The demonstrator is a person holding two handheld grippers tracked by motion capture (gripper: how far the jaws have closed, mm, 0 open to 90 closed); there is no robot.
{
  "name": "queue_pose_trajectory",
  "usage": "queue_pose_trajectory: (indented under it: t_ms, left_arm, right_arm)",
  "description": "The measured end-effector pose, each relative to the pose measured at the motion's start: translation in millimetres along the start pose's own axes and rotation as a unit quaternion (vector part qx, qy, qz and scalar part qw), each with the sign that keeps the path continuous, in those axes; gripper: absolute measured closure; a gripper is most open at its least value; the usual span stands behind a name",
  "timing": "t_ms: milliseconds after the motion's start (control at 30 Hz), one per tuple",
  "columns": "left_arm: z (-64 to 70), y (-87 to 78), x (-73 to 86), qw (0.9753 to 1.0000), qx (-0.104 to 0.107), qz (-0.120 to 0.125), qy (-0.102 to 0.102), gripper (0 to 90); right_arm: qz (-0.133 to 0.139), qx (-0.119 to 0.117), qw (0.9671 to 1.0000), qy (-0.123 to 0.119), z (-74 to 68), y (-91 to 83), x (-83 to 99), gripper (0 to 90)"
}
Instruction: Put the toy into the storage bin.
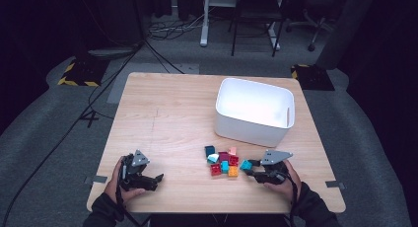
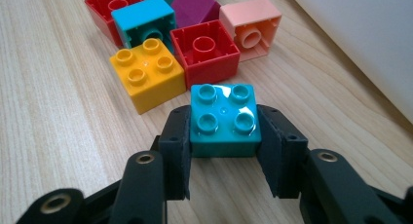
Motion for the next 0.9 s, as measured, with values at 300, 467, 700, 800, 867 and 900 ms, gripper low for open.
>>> queue_pose_trajectory:
  t_ms: [300, 467, 700, 800, 867, 900]
  left_arm:
    - [0.3, 0.1, 0.0, 1.0000, 0.001, 0.000, -0.001, 0.2]
    - [1.2, 0.3, 0.1, 1.0000, 0.004, 0.000, -0.004, 0.2]
    - [0.5, 0.3, -0.2, 1.0000, 0.003, 0.001, -0.001, 0.2]
    - [1.1, 0.2, 0.2, 1.0000, 0.004, 0.000, -0.004, 0.2]
    - [0.6, 0.4, -0.1, 1.0000, 0.003, 0.001, -0.001, 0.2]
    - [0.2, -0.1, 0.1, 1.0000, 0.000, 0.000, -0.001, 0.2]
  right_arm:
    - [0.019, 0.007, 0.9998, 0.006, 3.5, -12.2, -6.2, 59.4]
    - [0.033, 0.010, 0.9994, 0.003, 4.9, -22.0, -12.2, 59.4]
    - [0.060, 0.013, 0.9981, 0.008, 4.3, -38.6, -22.7, 59.5]
    - [0.070, 0.017, 0.9974, 0.011, 5.1, -45.9, -26.8, 59.4]
    - [0.077, 0.017, 0.9967, 0.014, 4.6, -50.0, -29.6, 59.4]
    - [0.080, 0.017, 0.9965, 0.013, 5.1, -51.9, -30.9, 59.4]
Point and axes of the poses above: each handheld gripper's, and its own axes: y roughly forward along the jaws, x roughly out of its underside, z roughly to its right, the point moved 9 cm from there along y, roughly forward along the jaws, and after that the axes turned 15 degrees about y, right-handed, at the moved point
